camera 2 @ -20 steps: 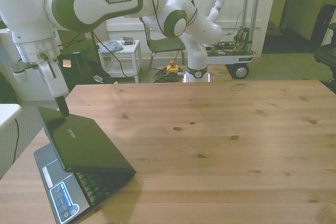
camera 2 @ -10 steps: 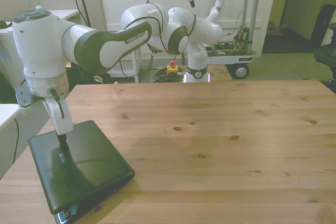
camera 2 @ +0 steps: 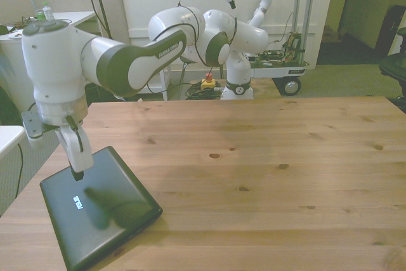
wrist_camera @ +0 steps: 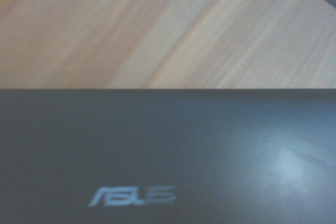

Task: Close the laptop

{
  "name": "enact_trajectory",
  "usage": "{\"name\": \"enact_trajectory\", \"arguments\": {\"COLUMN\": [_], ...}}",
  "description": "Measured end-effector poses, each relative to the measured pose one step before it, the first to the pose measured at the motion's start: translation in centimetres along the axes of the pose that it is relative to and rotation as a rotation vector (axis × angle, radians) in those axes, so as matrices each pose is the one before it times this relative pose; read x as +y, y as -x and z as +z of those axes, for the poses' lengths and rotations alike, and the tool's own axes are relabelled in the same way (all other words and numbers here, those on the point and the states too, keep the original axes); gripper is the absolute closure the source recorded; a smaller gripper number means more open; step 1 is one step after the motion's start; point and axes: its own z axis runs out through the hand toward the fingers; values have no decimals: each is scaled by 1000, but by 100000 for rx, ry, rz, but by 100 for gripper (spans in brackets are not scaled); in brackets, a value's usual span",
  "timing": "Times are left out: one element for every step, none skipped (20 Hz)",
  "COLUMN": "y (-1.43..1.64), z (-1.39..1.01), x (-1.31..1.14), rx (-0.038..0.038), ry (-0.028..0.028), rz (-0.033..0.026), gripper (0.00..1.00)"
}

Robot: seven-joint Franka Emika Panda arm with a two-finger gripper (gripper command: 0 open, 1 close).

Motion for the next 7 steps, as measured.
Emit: {"name": "enact_trajectory", "arguments": {"y": [748, 833, 958, 1070, 1013, 1081, 1167], "z": [-2378, -2471, -2361, -2159, -1676, -1393, -1073], "x": [-276, -236, -208, -219, -193, -229, -257], "rx": [-1191, -1125, -1134, -1041, -1018, -1171, -1427], "ry": [-1884, -1621, -1197, -980, -558, -370, 59], "rz": [-1708, -1683, -1945, -2225, -2147, -2279, -2439], "gripper": [100, 100, 100, 100, 100, 100, 100]}}
